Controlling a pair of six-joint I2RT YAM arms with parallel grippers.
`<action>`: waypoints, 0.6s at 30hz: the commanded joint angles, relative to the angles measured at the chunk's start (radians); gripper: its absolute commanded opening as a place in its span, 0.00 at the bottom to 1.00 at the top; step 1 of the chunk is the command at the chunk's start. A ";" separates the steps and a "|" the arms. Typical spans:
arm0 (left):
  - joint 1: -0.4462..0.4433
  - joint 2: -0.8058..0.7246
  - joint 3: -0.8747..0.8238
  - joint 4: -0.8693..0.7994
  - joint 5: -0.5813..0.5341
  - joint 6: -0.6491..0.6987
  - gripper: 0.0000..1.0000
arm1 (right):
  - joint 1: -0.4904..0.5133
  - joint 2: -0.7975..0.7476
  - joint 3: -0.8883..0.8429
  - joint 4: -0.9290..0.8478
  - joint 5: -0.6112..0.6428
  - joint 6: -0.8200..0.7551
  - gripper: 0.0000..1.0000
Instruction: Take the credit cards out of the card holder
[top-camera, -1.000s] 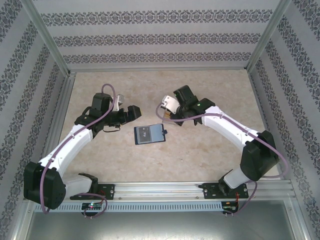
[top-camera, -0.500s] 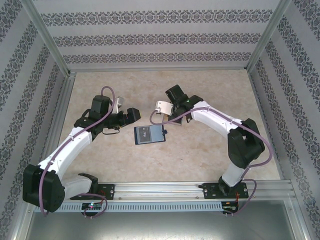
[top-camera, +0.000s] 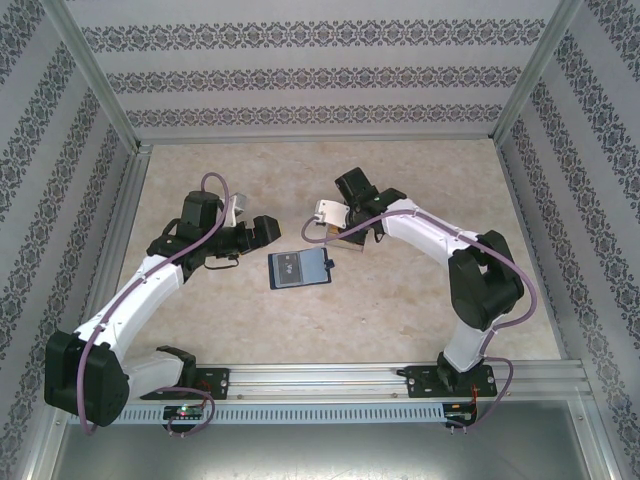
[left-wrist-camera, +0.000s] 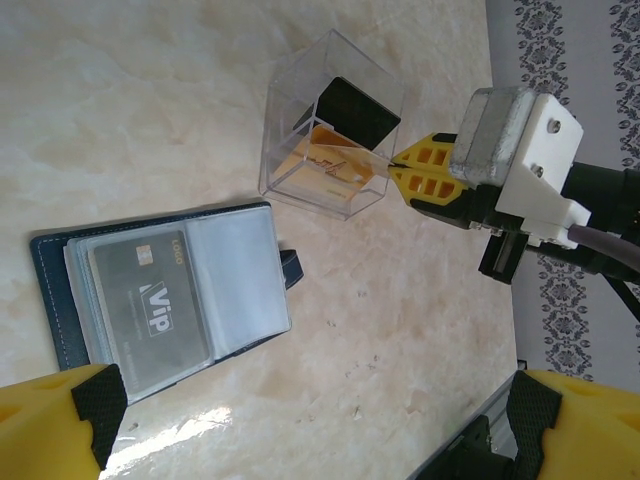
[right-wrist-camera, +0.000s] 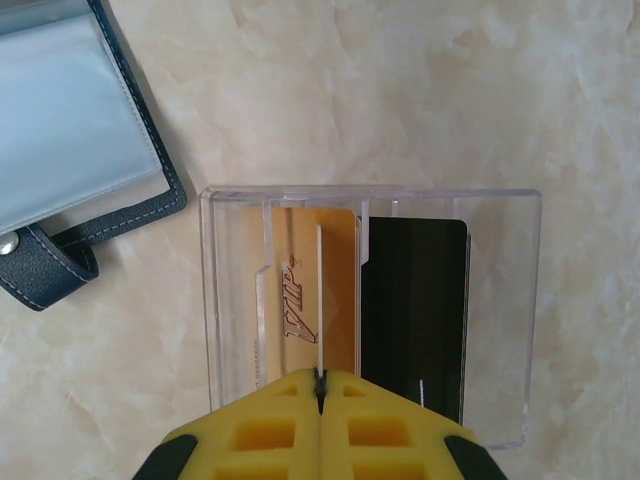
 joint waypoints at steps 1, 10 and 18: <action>0.009 -0.020 -0.015 -0.010 -0.015 0.007 0.99 | -0.004 0.016 -0.014 0.008 -0.037 -0.001 0.00; 0.008 -0.039 -0.024 -0.022 -0.021 0.007 1.00 | -0.004 0.048 -0.011 0.005 -0.047 0.000 0.00; 0.009 -0.051 -0.037 -0.021 -0.023 0.004 0.99 | -0.001 0.061 -0.025 0.018 -0.055 0.013 0.00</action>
